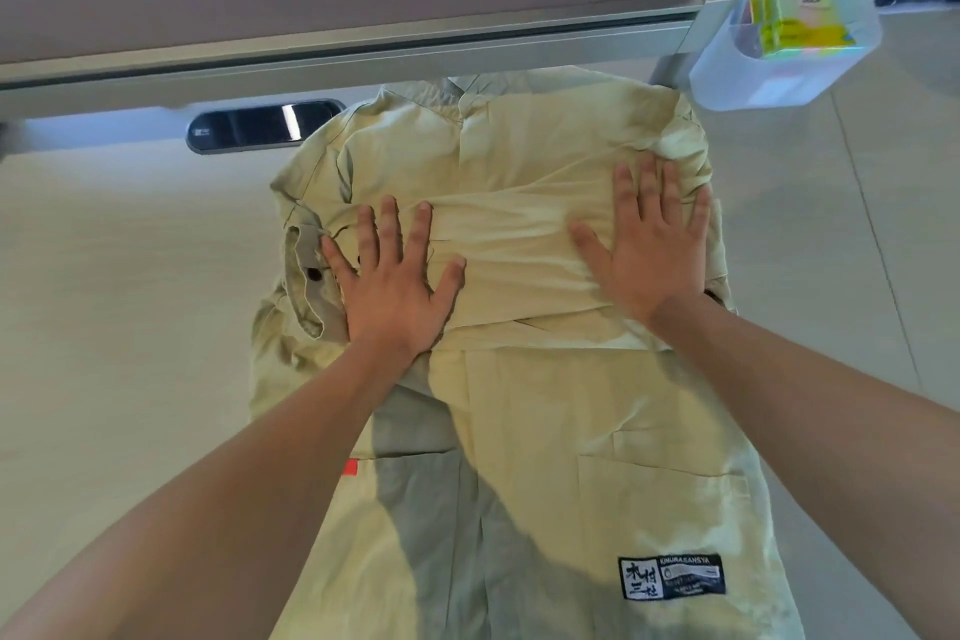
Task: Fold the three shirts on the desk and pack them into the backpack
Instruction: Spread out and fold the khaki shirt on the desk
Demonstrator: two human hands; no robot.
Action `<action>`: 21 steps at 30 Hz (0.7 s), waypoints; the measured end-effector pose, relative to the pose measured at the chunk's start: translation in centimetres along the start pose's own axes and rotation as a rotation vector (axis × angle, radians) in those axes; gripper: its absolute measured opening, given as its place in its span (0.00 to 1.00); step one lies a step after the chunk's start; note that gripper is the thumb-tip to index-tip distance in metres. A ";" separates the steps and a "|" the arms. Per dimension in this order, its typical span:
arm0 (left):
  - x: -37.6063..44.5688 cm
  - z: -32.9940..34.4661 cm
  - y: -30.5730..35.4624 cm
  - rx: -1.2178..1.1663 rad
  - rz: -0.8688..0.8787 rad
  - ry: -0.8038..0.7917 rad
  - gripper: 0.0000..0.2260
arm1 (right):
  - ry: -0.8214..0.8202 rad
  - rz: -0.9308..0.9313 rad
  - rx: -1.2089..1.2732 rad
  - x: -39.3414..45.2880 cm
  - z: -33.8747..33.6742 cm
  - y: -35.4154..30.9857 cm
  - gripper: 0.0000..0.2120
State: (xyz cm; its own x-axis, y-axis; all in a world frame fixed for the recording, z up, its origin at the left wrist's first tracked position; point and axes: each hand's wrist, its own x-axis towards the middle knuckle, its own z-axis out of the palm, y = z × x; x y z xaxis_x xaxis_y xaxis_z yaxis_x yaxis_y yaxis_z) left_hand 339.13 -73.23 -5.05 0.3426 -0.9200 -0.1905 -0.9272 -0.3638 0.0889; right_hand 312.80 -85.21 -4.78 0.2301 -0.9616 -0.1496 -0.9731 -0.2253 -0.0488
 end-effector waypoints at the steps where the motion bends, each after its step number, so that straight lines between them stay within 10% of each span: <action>1: 0.2 0.0 0.0 0.002 0.005 -0.008 0.35 | -0.003 0.016 0.001 -0.3 0.0 -0.2 0.42; 21: -34.2 0.7 -10.6 -0.096 -0.005 -0.241 0.29 | -0.170 0.155 0.196 -39.3 1.4 1.0 0.27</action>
State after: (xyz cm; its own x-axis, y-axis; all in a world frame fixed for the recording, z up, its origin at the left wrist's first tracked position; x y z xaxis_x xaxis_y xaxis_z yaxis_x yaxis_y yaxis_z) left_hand 337.10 -37.78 -0.15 0.2906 -0.8609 -0.4176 -0.9029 -0.3912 0.1780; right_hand 302.81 -47.40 -0.37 0.0938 -0.9384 -0.3327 -0.9795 -0.0272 -0.1994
